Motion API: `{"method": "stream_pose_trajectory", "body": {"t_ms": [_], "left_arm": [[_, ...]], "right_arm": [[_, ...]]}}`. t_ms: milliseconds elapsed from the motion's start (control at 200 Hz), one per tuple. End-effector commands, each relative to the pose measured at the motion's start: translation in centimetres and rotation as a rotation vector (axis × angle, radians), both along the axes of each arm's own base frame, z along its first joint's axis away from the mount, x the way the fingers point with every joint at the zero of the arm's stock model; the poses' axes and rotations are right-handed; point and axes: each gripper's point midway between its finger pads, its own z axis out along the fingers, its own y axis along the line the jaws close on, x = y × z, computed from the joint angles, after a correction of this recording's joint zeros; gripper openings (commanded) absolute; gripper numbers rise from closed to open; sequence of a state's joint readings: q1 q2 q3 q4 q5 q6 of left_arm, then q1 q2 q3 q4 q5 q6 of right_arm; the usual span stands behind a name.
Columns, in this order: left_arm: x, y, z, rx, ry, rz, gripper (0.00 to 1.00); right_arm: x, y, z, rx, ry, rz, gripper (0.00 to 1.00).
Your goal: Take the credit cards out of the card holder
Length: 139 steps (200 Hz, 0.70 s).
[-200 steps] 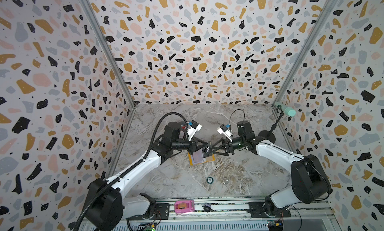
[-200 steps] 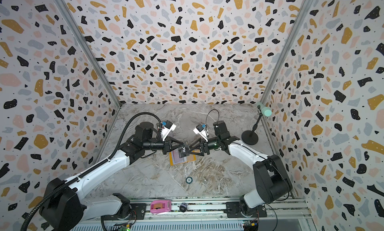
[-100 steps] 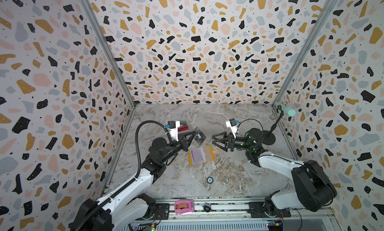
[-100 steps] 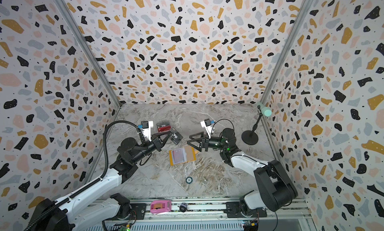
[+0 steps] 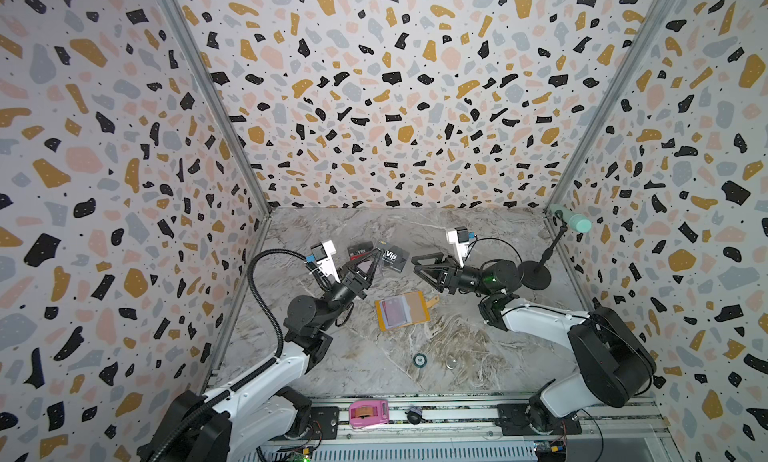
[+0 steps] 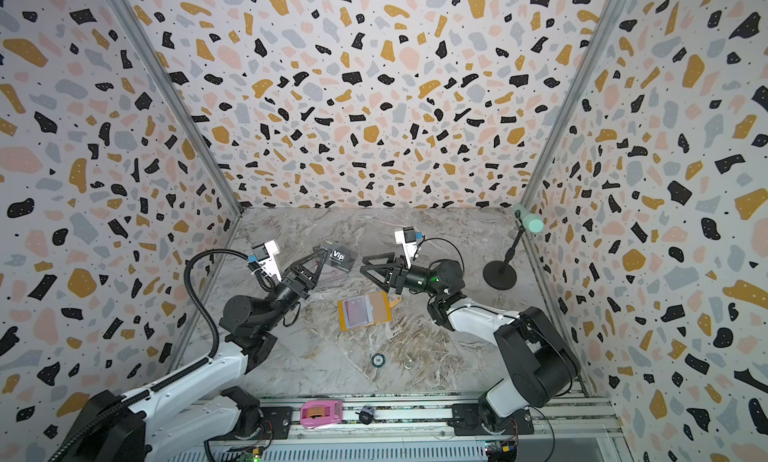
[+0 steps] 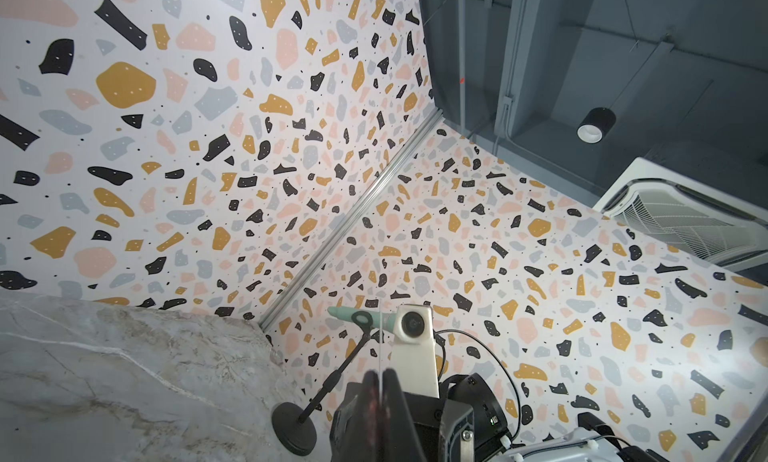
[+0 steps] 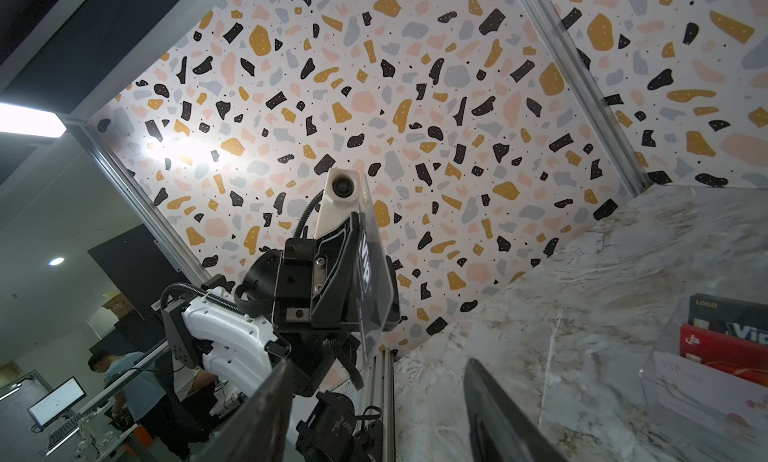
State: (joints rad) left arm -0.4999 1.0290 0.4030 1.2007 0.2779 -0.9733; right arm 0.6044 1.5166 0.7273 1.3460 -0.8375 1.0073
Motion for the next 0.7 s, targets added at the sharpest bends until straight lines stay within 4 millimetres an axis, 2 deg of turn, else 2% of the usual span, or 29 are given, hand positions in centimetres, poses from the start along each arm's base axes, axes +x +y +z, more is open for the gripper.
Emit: {"method": "stream_pose_trajectory", "body": {"t_ms": [0,175,370,691], "left_arm": [[-1.3,0.9,2.4,-0.080,-0.090,-0.007,0.00],[-1.7,1.2,2.7,-0.102,-0.105,-0.017,0.00],[-2.1,1.4,2.7,-0.110,-0.110,-0.020,0.00],[-2.5,2.0,2.6,-0.118,-0.123,0.004,0.00]], "right_arm": [[-0.9,0.6,2.7,0.066,-0.064,0.023,0.61],[-1.5,1.6,3.5,0.087,-0.074,0.056,0.54],[-1.8,2.6,4.2,0.107,-0.077,0.094,0.38],[-2.1,3.5,4.7,0.137,-0.075,0.118,0.24]]}}
